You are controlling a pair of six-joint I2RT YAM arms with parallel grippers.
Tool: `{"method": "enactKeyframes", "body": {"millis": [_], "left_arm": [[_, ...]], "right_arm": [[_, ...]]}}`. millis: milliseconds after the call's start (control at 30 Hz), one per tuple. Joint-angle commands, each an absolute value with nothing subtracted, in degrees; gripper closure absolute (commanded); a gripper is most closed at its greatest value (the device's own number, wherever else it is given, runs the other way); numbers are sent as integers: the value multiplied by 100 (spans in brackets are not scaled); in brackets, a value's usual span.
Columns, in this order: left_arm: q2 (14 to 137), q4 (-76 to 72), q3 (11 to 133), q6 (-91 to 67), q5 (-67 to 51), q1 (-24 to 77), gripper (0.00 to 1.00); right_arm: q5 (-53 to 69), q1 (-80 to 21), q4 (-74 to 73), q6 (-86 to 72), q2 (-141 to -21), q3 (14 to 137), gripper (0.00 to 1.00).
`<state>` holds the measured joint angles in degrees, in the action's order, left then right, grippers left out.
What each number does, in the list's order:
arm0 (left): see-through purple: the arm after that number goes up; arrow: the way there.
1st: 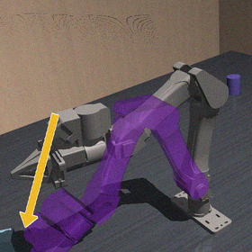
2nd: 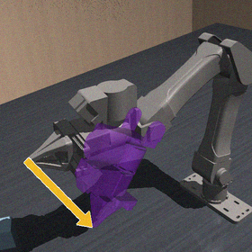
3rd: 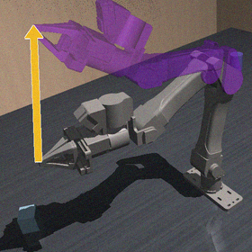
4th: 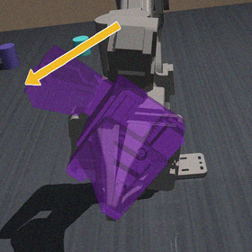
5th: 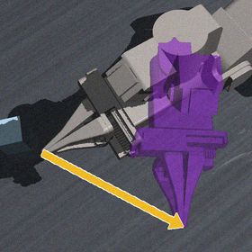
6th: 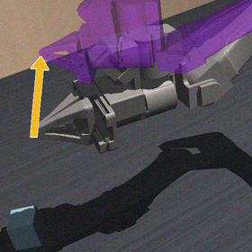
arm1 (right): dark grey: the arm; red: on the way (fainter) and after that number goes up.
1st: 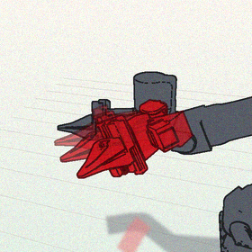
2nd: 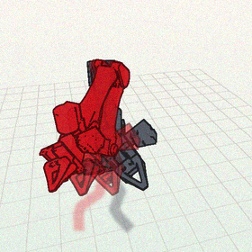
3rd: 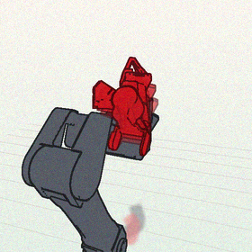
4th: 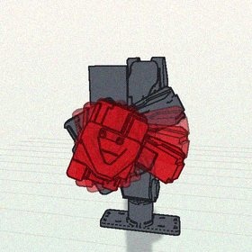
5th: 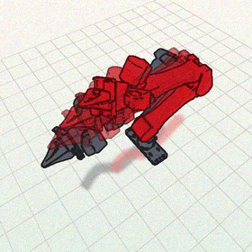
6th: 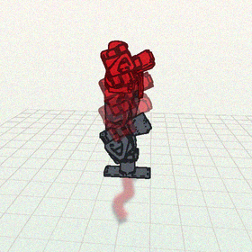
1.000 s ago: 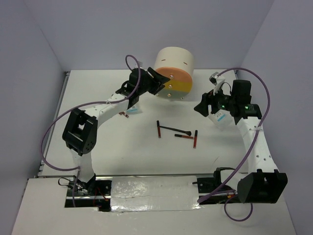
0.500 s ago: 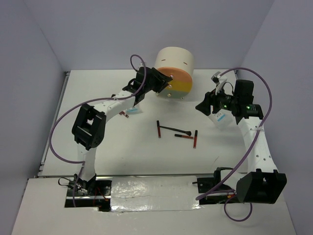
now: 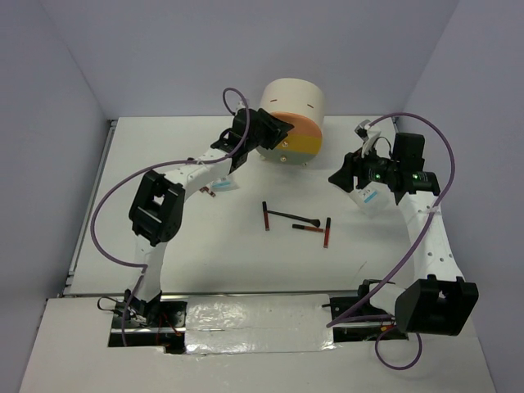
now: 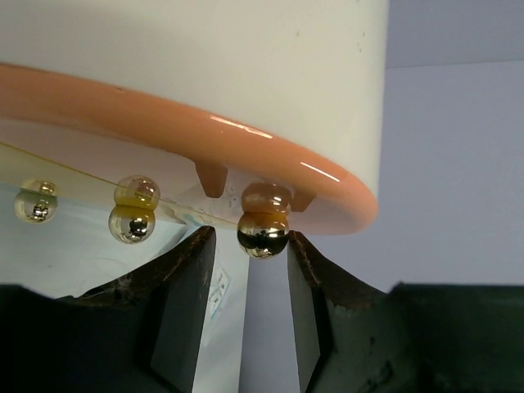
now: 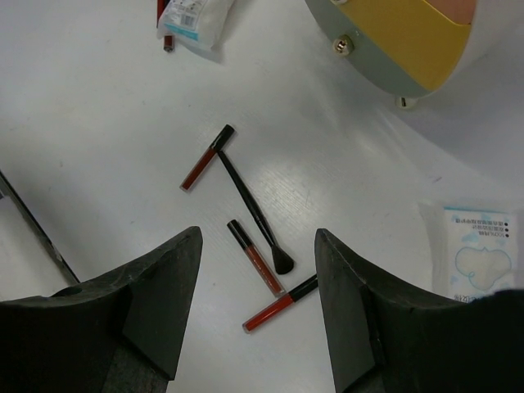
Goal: Organize the makeup
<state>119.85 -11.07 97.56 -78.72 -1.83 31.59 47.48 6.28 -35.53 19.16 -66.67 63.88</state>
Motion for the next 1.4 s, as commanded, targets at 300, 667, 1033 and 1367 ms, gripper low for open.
{"method": "enactKeyframes", "body": {"millis": [300,667,1033,1367], "left_arm": [[12155,-1134,10099,-8007,-26,3164,55],[11901,-1388,9669,-7875,-18,3208,80],[10846,-1740,8509,-7568,-35,3436,86],[10204,-2197,7340,-7690,176,3612,86]], "right_arm": [[4948,756,-3357,1969,-6601,6434,35],[4931,765,-3428,2065,-6601,6416,35],[4913,782,-3472,2074,-6583,6416,35],[4852,782,-3516,2136,-6574,6416,33]]}}
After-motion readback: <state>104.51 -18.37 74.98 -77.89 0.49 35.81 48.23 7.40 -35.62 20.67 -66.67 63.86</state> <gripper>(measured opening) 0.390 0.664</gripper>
